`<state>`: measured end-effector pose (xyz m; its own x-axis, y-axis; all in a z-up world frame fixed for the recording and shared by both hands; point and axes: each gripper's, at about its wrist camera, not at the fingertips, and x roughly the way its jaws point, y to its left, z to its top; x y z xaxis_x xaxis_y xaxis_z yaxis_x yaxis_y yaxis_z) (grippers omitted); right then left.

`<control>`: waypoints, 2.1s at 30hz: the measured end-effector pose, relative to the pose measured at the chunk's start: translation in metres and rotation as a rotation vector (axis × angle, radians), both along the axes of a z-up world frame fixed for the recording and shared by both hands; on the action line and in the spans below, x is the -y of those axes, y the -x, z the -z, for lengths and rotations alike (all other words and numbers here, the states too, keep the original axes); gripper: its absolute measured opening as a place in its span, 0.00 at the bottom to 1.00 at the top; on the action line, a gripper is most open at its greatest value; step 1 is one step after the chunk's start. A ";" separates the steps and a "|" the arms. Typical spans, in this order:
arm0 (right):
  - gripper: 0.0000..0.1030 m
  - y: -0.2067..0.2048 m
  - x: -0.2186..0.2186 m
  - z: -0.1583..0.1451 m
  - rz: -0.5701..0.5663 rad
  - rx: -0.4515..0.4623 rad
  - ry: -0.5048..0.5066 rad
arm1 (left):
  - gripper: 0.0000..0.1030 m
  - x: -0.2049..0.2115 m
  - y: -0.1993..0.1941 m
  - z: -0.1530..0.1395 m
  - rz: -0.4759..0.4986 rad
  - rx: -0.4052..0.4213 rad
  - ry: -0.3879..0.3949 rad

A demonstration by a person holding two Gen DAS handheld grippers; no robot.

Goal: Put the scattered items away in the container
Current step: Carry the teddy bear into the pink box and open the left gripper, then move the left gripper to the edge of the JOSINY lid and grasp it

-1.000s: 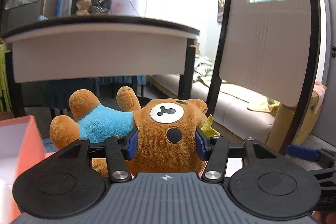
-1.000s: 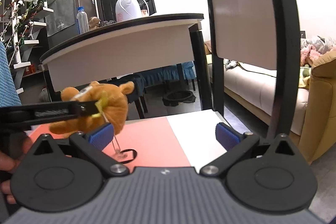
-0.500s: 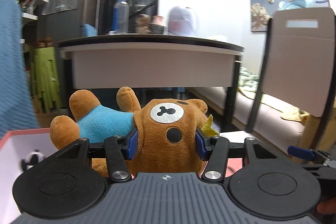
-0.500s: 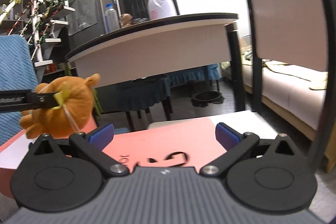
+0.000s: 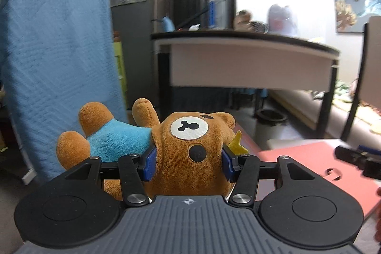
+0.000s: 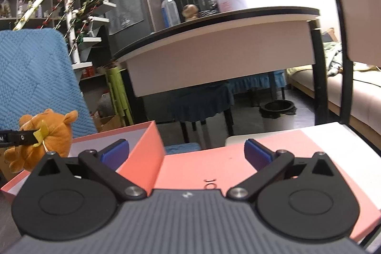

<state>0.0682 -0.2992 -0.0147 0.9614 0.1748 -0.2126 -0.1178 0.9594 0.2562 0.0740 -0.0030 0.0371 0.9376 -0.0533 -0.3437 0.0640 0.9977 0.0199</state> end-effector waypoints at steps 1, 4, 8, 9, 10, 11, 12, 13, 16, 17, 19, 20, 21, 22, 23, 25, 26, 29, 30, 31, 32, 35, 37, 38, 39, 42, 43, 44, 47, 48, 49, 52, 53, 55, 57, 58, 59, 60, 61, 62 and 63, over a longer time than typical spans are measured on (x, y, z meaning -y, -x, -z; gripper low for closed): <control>1.00 0.000 -0.003 0.000 -0.002 -0.001 0.004 | 0.56 -0.008 0.000 0.002 -0.012 -0.011 0.006; 1.00 -0.001 -0.011 0.000 -0.006 -0.005 0.015 | 0.56 -0.024 -0.005 0.007 -0.043 -0.035 0.015; 1.00 -0.003 -0.023 -0.001 -0.013 -0.009 0.030 | 0.57 -0.040 -0.009 0.016 -0.072 -0.052 0.021; 1.00 -0.003 -0.026 -0.001 -0.014 -0.010 0.034 | 0.57 -0.043 -0.011 0.020 -0.077 -0.062 0.022; 1.00 -0.003 -0.028 -0.001 -0.016 -0.012 0.038 | 0.57 -0.046 -0.013 0.025 -0.077 -0.073 0.020; 1.00 -0.004 -0.031 -0.001 -0.018 -0.013 0.042 | 0.57 -0.047 -0.015 0.029 -0.073 -0.081 0.014; 1.00 -0.004 -0.034 -0.001 -0.019 -0.014 0.046 | 0.57 -0.047 -0.016 0.033 -0.064 -0.078 -0.004; 1.00 -0.006 -0.032 0.005 -0.019 -0.017 0.049 | 0.57 -0.044 -0.015 0.036 -0.058 -0.071 -0.026; 1.00 -0.006 -0.027 0.012 -0.019 -0.024 0.059 | 0.58 -0.038 -0.012 0.044 -0.050 -0.072 -0.049; 1.00 -0.004 -0.026 0.013 -0.020 -0.025 0.062 | 0.59 -0.038 -0.011 0.045 -0.047 -0.075 -0.042; 1.00 -0.003 -0.024 0.014 -0.021 -0.028 0.069 | 0.62 -0.040 -0.015 0.047 -0.035 -0.082 -0.024; 1.00 -0.002 -0.024 0.015 -0.023 -0.031 0.072 | 0.62 -0.040 -0.015 0.048 -0.035 -0.092 -0.008; 1.00 -0.001 -0.024 0.015 -0.024 -0.033 0.075 | 0.62 -0.041 -0.016 0.048 -0.037 -0.106 0.007; 1.00 -0.001 -0.023 0.016 -0.026 -0.035 0.077 | 0.63 -0.040 -0.018 0.049 -0.039 -0.115 0.015; 1.00 0.000 -0.022 0.016 -0.027 -0.037 0.079 | 0.64 -0.040 -0.018 0.050 -0.039 -0.121 0.017; 1.00 0.002 -0.021 0.016 -0.026 -0.037 0.081 | 0.69 -0.037 -0.017 0.053 -0.041 -0.122 0.001; 1.00 0.003 -0.020 0.016 -0.025 -0.037 0.081 | 0.72 -0.035 -0.016 0.055 -0.041 -0.121 -0.010; 1.00 0.005 -0.017 0.017 -0.022 -0.036 0.083 | 0.77 -0.028 -0.013 0.058 -0.029 -0.107 -0.053; 1.00 0.006 -0.017 0.017 -0.021 -0.036 0.084 | 0.80 -0.025 -0.010 0.059 -0.024 -0.095 -0.069; 1.00 0.007 -0.016 0.017 -0.020 -0.036 0.085 | 0.83 -0.022 -0.008 0.058 -0.023 -0.077 -0.085; 1.00 0.007 -0.015 0.017 -0.020 -0.036 0.086 | 0.87 -0.019 -0.005 0.058 -0.020 -0.061 -0.096; 1.00 0.010 -0.013 0.017 -0.017 -0.036 0.088 | 0.89 -0.014 0.002 0.055 -0.013 -0.036 -0.107; 1.00 0.012 -0.011 0.017 -0.015 -0.036 0.089 | 0.89 -0.013 0.004 0.053 -0.014 -0.036 -0.091; 1.00 0.012 -0.010 0.017 -0.014 -0.035 0.090 | 0.90 -0.013 0.004 0.052 -0.017 -0.036 -0.082; 1.00 0.013 -0.009 0.017 -0.013 -0.035 0.090 | 0.90 -0.013 0.004 0.050 -0.020 -0.035 -0.075; 1.00 0.016 -0.007 0.017 -0.010 -0.035 0.092 | 0.91 -0.011 0.005 0.045 -0.028 -0.025 -0.057; 1.00 0.017 -0.006 0.017 -0.009 -0.035 0.093 | 0.91 -0.011 0.006 0.044 -0.029 -0.023 -0.051; 1.00 0.017 -0.005 0.017 -0.008 -0.035 0.094 | 0.91 -0.010 0.006 0.043 -0.029 -0.024 -0.045; 1.00 0.020 -0.003 0.018 -0.005 -0.034 0.096 | 0.91 -0.008 0.009 0.039 -0.036 -0.029 -0.021; 1.00 0.021 -0.002 0.018 -0.004 -0.034 0.096 | 0.91 -0.007 0.010 0.039 -0.036 -0.031 -0.014; 1.00 0.022 -0.001 0.018 -0.003 -0.034 0.097 | 0.91 -0.006 0.010 0.038 -0.034 -0.034 -0.007; 1.00 0.024 0.001 0.018 0.001 -0.031 0.099 | 0.91 -0.002 0.016 0.035 -0.025 -0.036 0.015; 1.00 0.027 0.003 0.018 0.004 -0.026 0.100 | 0.91 0.000 0.018 0.034 -0.020 -0.040 0.022; 1.00 0.029 0.007 0.017 0.014 -0.020 0.103 | 0.91 0.005 0.024 0.032 -0.010 -0.056 0.042; 1.00 0.030 0.011 0.017 0.027 -0.020 0.105 | 0.91 0.008 0.031 0.029 0.001 -0.069 0.074; 1.00 0.031 0.014 0.018 0.035 -0.021 0.106 | 0.91 0.011 0.036 0.027 0.005 -0.065 0.084; 1.00 0.031 0.017 0.018 0.043 -0.022 0.106 | 0.91 0.014 0.041 0.026 0.012 -0.058 0.086; 1.00 0.032 0.020 0.019 0.051 -0.024 0.105 | 0.91 0.019 0.047 0.025 0.022 -0.052 0.085; 1.00 0.032 0.023 0.019 0.058 -0.026 0.103 | 0.91 0.023 0.050 0.025 0.033 -0.054 0.086; 1.00 0.033 0.027 0.020 0.067 -0.031 0.101 | 0.91 0.027 0.054 0.025 0.047 -0.059 0.089; 1.00 0.034 0.033 0.022 0.076 -0.038 0.099 | 0.91 0.031 0.057 0.027 0.065 -0.074 0.098</control>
